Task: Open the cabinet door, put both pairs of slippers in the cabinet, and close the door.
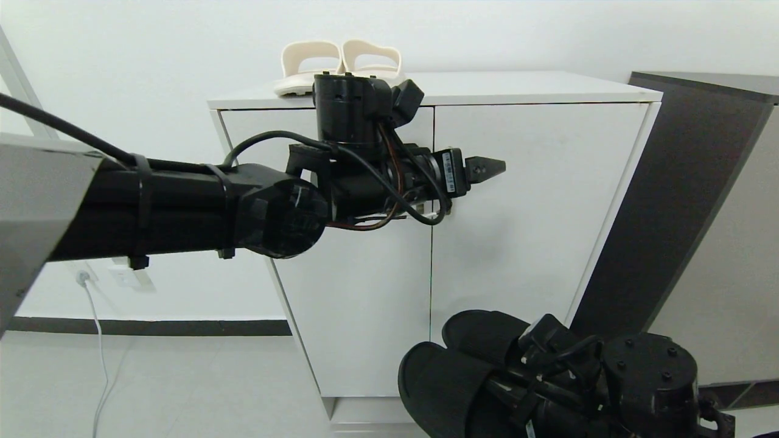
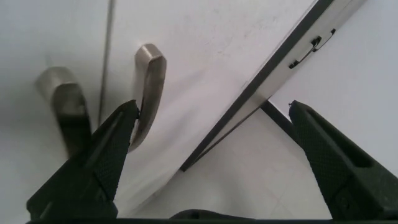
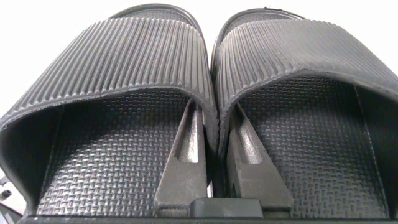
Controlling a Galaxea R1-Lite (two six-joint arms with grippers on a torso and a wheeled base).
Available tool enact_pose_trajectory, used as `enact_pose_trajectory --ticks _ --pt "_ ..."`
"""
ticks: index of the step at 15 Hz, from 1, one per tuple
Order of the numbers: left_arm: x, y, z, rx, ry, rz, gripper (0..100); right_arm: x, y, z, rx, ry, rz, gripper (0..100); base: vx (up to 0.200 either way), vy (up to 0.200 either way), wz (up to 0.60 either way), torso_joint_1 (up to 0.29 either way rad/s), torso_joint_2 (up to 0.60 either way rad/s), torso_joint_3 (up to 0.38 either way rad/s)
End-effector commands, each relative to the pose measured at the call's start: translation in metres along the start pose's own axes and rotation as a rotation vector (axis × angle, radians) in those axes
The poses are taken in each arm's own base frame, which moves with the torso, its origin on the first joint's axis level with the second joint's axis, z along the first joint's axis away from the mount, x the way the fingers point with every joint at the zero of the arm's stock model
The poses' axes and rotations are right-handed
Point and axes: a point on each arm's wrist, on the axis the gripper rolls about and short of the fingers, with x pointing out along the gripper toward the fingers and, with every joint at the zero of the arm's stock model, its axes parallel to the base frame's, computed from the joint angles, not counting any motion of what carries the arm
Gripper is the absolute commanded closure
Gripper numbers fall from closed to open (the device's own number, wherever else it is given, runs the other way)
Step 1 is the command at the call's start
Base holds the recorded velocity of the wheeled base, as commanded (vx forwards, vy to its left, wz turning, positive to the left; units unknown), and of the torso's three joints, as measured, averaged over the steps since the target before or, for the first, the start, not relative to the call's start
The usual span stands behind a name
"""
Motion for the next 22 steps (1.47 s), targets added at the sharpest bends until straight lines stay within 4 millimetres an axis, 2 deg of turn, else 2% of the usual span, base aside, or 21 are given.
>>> enact_pose_trajectory --ticks 1,2,3,8,12,17,22 --pt "0.007 0.004 -0.005 -0.003 0.012 0.008 0 0.001 0.000 -0.001 -0.002 0.002 0.000 100 0.000 0.000 0.00 0.000 0.00 0.000" --pt "0.007 0.005 -0.006 -0.004 0.014 0.009 0 0.001 0.000 -0.001 -0.002 0.002 0.000 100 0.000 0.000 0.00 0.000 0.00 0.000" --pt "0.007 0.005 -0.007 -0.004 0.015 0.011 100 0.000 0.000 -0.001 0.000 0.002 0.002 100 0.000 0.000 0.00 0.000 0.00 0.000" --pt "0.001 0.005 -0.010 -0.014 0.033 0.020 100 -0.003 0.003 -0.004 -0.008 0.018 0.025 100 0.000 0.000 0.00 0.000 0.00 0.000" --pt "-0.023 0.002 -0.020 -0.019 0.078 0.032 100 -0.010 0.012 -0.009 -0.022 0.035 0.067 100 0.000 0.000 0.00 0.000 0.00 0.000" --pt "-0.051 -0.010 -0.015 -0.018 0.075 0.013 100 -0.019 0.020 -0.016 -0.040 0.058 0.166 100 0.000 0.000 0.00 0.000 0.00 0.000" --pt "-0.078 -0.022 -0.012 -0.012 0.065 -0.003 100 -0.019 0.020 -0.019 -0.042 0.070 0.168 100 0.000 0.000 0.00 0.000 0.00 0.000"
